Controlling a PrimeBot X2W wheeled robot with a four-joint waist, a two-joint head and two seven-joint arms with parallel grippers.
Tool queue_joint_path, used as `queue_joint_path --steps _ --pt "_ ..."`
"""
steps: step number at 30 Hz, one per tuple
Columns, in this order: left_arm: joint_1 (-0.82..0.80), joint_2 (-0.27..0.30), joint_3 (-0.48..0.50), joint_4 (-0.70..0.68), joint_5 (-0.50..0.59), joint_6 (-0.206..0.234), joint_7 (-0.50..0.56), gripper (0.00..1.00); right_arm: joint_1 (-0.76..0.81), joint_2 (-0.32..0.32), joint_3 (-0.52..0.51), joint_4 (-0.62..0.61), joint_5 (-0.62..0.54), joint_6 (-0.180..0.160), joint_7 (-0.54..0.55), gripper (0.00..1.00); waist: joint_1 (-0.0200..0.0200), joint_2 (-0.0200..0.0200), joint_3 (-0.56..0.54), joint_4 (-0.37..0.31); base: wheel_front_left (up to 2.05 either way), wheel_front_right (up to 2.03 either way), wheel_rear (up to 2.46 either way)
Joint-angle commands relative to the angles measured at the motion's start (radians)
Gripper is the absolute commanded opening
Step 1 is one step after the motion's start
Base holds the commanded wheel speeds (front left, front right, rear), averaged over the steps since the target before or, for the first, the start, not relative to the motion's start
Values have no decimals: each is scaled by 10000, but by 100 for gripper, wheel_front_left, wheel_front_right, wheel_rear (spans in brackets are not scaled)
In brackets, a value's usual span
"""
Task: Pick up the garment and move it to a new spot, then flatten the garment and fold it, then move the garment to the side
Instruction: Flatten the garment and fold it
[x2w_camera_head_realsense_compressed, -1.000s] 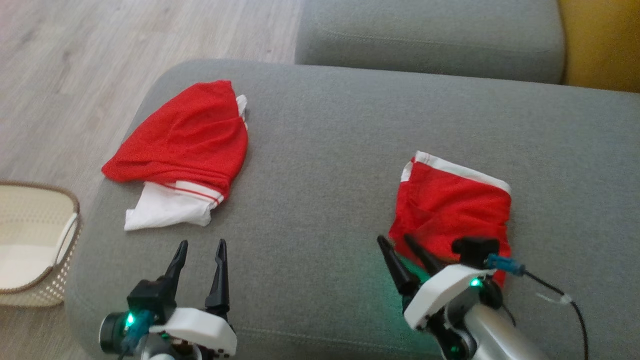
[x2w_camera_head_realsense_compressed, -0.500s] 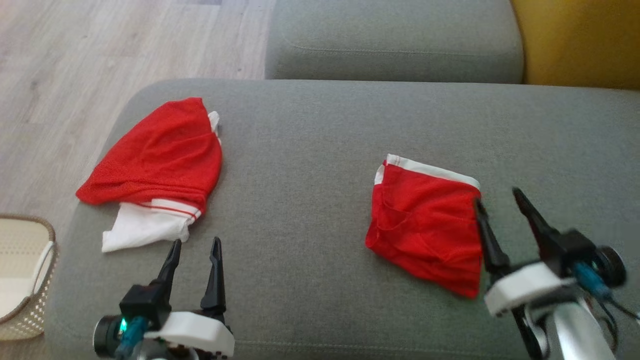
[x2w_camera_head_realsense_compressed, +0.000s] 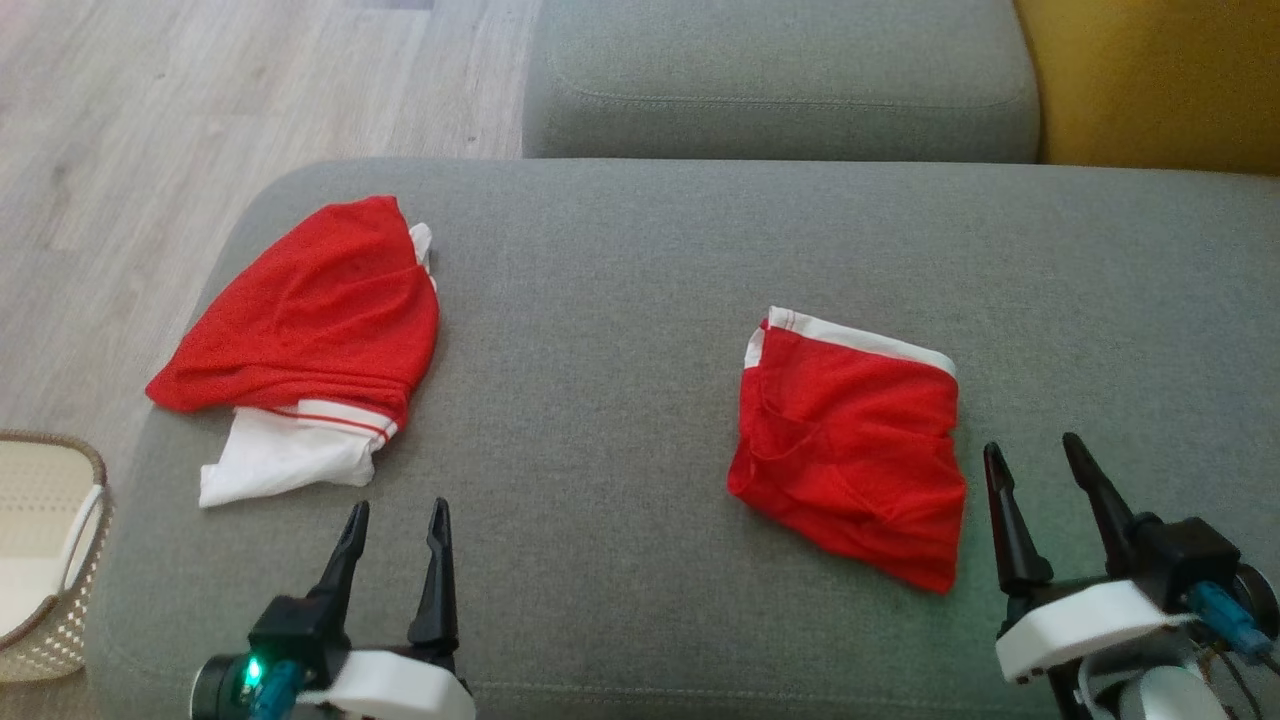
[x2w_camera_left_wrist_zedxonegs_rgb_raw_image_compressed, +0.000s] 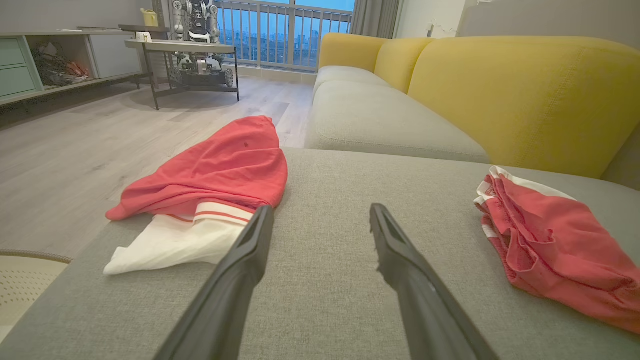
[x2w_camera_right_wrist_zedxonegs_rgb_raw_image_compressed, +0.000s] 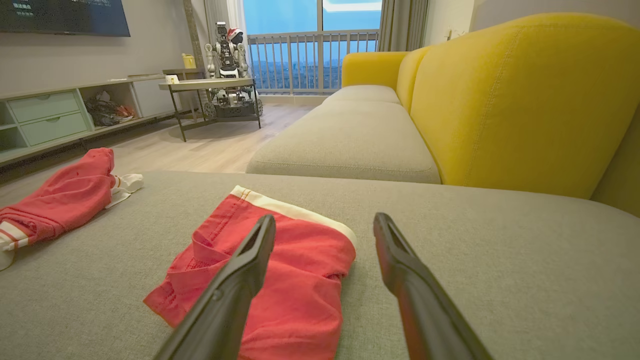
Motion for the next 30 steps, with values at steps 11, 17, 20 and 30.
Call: queue_joint_path --steps 11,17,20,30 --pt "-712 -16 80 -218 140 -248 -122 100 -1467 -67 670 1016 -582 -2 104 0 0 0 491 536 0 0 0" --pt "-975 -17 -8 -89 64 -292 -122 100 -2455 -67 595 2630 -1201 -2 205 0 0 0 841 1136 0 0 0" --pt "-1090 -17 -22 -69 41 -310 -122 100 -2915 -67 439 3385 -1257 -2 310 0 0 0 1052 1386 0 0 0" --pt "-1343 -17 85 -75 49 -259 -122 100 -3950 -88 286 5240 -1823 -2 537 0 0 0 1538 1745 0 0 0"
